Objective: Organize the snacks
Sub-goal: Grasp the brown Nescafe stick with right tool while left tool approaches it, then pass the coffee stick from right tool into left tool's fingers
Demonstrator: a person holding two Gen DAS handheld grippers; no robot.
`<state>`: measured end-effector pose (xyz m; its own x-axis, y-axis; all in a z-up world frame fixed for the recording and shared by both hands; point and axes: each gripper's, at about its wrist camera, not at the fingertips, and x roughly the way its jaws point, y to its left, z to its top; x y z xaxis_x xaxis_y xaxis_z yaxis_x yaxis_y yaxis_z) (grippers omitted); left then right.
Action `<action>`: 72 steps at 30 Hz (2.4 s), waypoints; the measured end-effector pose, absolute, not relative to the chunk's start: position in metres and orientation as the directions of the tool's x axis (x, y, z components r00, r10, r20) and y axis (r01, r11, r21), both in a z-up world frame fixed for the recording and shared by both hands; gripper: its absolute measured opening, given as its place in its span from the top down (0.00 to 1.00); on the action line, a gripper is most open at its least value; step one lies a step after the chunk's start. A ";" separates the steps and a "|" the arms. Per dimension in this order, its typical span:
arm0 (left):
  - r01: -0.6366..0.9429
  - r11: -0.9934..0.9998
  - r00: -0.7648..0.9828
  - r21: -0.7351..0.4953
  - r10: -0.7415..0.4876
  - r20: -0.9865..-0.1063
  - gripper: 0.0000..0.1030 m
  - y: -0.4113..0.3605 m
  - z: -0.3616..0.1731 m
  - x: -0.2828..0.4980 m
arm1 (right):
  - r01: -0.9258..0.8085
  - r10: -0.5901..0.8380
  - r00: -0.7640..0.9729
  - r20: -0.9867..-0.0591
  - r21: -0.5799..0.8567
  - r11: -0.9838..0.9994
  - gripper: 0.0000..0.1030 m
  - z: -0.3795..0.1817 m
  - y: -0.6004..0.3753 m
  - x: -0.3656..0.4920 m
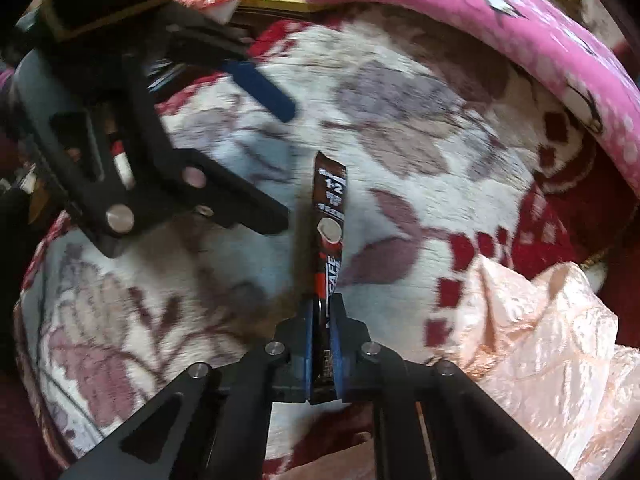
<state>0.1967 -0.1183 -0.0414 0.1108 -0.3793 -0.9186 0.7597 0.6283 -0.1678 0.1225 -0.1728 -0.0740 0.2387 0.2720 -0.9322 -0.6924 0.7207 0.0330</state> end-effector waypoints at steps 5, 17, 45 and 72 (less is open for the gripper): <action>0.830 0.533 0.034 -0.165 -0.343 -0.939 0.17 -0.124 -0.050 0.187 | -0.715 0.305 0.191 -0.933 0.081 0.695 0.92 -0.075 -0.171 0.116; 0.949 0.291 -0.040 -0.117 -0.259 -0.965 0.17 -0.160 -0.071 0.195 | -0.665 0.321 0.120 -0.939 0.164 0.728 0.54 -0.089 -0.191 0.136; 0.927 0.365 0.035 -0.083 -0.305 -0.952 0.76 -0.087 -0.037 0.107 | -0.758 0.286 0.256 -0.924 -0.008 0.652 0.95 -0.041 -0.139 0.067; 0.619 0.783 0.327 0.064 -0.183 -0.927 0.76 0.125 0.041 0.013 | -0.931 0.436 0.209 -0.875 -0.041 0.364 0.94 0.017 0.057 0.019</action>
